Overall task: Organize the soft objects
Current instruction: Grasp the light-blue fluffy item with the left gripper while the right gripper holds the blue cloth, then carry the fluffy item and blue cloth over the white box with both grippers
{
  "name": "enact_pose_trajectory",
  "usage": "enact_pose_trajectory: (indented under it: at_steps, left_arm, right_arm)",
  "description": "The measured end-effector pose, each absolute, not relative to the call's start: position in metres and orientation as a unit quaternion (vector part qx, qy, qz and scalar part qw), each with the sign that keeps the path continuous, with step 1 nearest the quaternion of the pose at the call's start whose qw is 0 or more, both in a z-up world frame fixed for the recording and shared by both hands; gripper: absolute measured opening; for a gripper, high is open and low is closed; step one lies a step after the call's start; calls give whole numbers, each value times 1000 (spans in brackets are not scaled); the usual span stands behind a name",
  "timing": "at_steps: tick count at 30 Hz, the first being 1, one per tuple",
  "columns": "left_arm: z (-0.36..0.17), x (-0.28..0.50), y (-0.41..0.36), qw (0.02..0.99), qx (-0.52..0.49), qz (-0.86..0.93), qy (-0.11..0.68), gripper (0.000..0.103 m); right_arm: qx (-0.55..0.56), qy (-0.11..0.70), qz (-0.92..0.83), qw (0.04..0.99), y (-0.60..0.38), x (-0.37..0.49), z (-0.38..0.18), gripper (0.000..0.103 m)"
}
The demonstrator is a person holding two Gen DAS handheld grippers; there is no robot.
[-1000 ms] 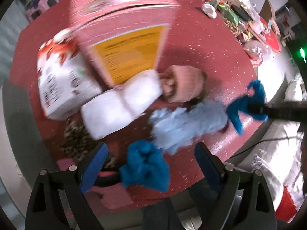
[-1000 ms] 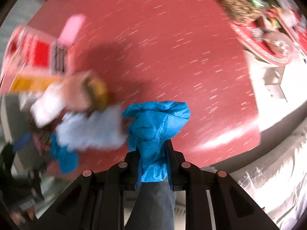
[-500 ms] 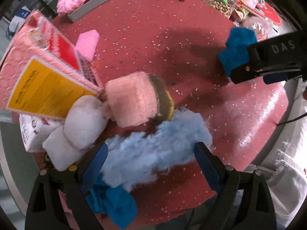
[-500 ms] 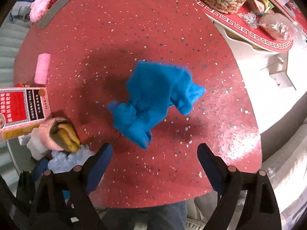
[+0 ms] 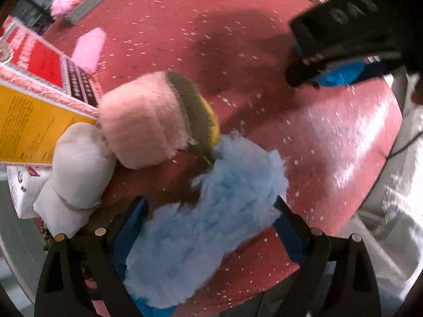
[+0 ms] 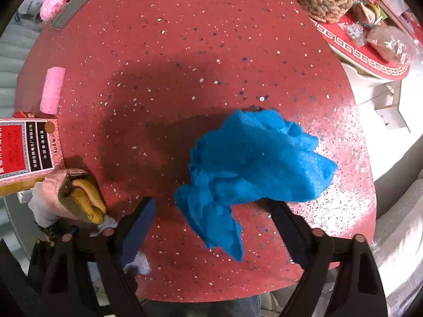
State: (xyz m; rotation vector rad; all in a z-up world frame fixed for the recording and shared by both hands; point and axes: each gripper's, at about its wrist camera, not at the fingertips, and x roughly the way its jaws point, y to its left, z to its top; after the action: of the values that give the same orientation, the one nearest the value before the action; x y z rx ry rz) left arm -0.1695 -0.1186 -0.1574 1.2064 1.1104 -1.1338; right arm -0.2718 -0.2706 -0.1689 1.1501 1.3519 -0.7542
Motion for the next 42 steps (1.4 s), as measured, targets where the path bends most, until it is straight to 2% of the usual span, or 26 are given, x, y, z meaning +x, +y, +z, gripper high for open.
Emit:
enact_pose_trajectory:
  at_steps: [2,3,4,5,6,7,8,9,11,19,32,42]
  left_arm:
    - [-159,-173,-119,534,520,-478,465,92]
    - [-160,-175,-119,529,526,-479,463,91]
    - [-160,-178,-119,525,528,-482,462,84]
    - [-159,-180,-119,519,529,-487,462,74]
    - [-158,-180,-119,513,526,-493,466,68]
    - [-156,-181,-120,507,524,-497,470,51]
    - [-156,-183,-122,503,524,-499,473,38]
    - [-154,-184,-122,500,524,-499,476,37]
    - [-150,-181,-126,498,510,-501,491,24]
    - [-113,-141,-132,502,398,-516,568,23]
    - [-54,-120,-103,536,344,-543,547,23]
    - [-15,-53,-61,601,290,-508,544,23]
  right_arm:
    - [466,587,-334,572,-272,-268,-167,51]
    - [457,591,-333,575,-271,-265,-164,43]
    - [458,591,-329,577,-269,-265,-162,29]
    - [463,588,-327,577,-268,-265,-161,28]
    - [468,584,-327,577,-268,-266,-160,28]
    - [473,580,-327,577,-266,-268,-157,27]
    - [476,578,-327,577,-268,-271,-159,27]
    - [481,574,-326,577,-269,-275,-160,27]
    - [481,570,-326,581,-269,-282,-156,27]
    - [491,548,-320,597,-266,-288,-124,27]
    - [484,538,-261,638,-248,-250,-92,27]
    - [459,549,-180,675,-190,-180,-50,27]
